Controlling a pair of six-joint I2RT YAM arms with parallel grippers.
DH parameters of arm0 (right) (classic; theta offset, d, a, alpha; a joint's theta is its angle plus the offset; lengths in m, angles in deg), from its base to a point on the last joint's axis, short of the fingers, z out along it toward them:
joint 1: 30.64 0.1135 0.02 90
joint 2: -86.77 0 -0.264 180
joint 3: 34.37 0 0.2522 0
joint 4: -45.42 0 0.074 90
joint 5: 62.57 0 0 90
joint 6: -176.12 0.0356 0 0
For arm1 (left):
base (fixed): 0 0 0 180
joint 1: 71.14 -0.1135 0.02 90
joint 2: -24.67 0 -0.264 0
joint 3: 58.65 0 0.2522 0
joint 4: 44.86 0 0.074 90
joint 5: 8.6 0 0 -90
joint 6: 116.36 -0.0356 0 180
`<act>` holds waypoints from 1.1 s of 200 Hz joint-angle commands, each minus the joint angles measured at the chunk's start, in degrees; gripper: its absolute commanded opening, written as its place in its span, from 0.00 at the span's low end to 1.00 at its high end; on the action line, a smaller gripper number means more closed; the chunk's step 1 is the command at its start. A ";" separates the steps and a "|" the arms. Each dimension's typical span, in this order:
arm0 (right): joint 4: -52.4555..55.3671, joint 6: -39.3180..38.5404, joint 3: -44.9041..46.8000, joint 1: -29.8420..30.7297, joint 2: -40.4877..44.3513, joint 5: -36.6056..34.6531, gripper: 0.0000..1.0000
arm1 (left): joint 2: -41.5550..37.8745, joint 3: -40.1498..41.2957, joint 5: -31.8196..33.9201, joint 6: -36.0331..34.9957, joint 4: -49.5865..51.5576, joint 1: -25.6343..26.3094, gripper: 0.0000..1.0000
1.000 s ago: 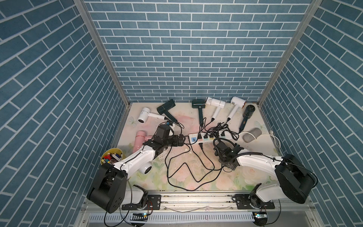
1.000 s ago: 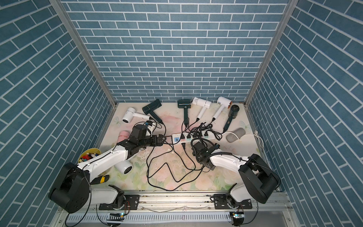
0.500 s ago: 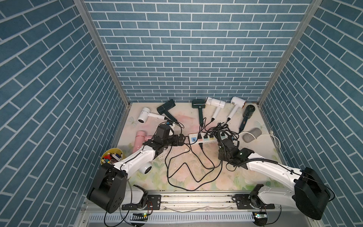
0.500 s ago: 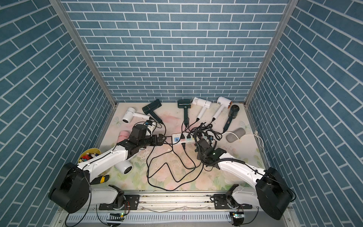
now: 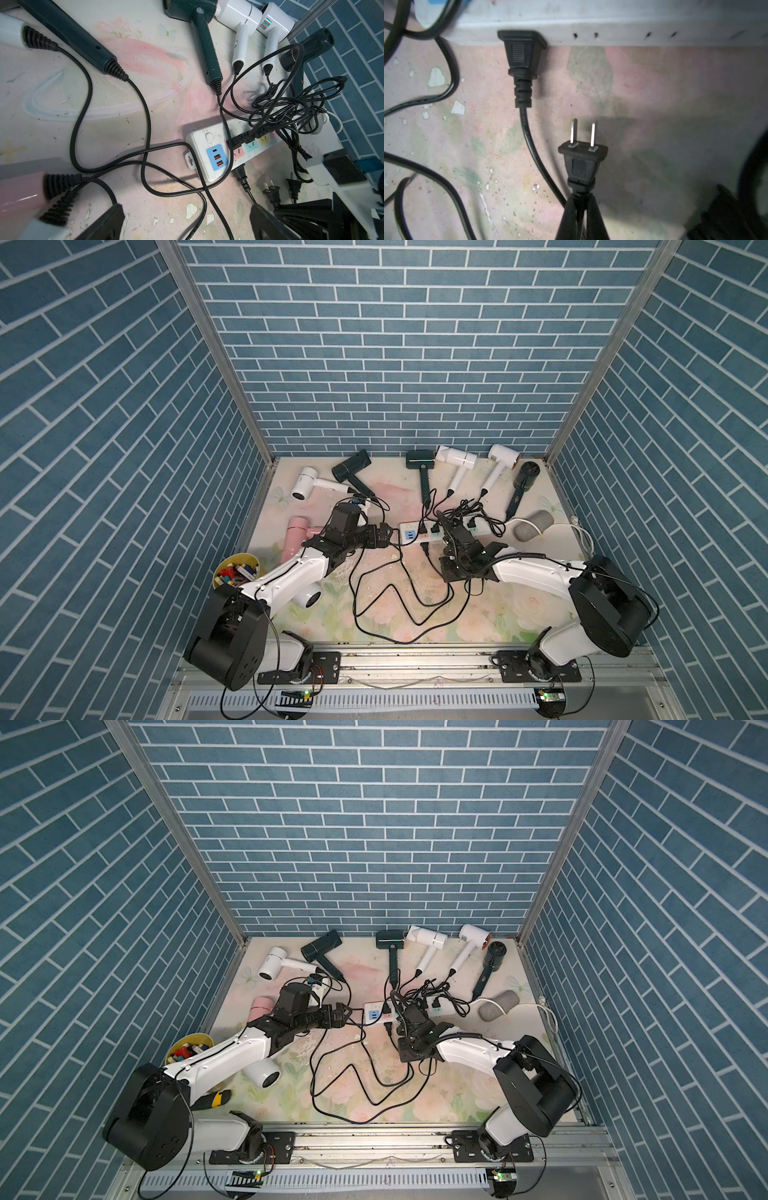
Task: Charge the blow dryers
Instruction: Adjust the charging cable at the center of the board.
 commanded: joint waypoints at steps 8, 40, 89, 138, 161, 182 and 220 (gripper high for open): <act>1.61 -3.27 -2.78 -0.43 -2.30 0.36 0.00 | 0.41 -0.86 0.51 -0.97 0.54 0.02 0.99; 5.27 -3.27 -4.94 -0.41 -4.13 -3.26 0.19 | 0.45 -0.94 0.35 -0.98 0.69 0.07 1.00; 6.84 -1.98 -5.11 -0.14 -1.56 -6.62 0.41 | 0.16 -0.97 0.35 -1.02 0.85 -0.03 0.99; 5.26 4.96 -4.05 1.36 1.36 -8.87 0.55 | 0.20 -0.96 0.25 -0.90 0.74 0.03 0.99; 4.98 10.32 -3.45 2.57 2.20 -11.83 0.61 | -0.14 -0.98 0.25 -0.96 0.86 0.04 0.99; 6.32 15.15 -3.93 3.33 1.76 -14.19 0.61 | -0.09 -0.92 0.08 -0.81 0.80 0.00 1.00; 13.01 22.74 -8.77 5.12 -3.37 -18.41 0.48 | -0.30 -1.04 0.07 -0.85 1.02 0.07 0.99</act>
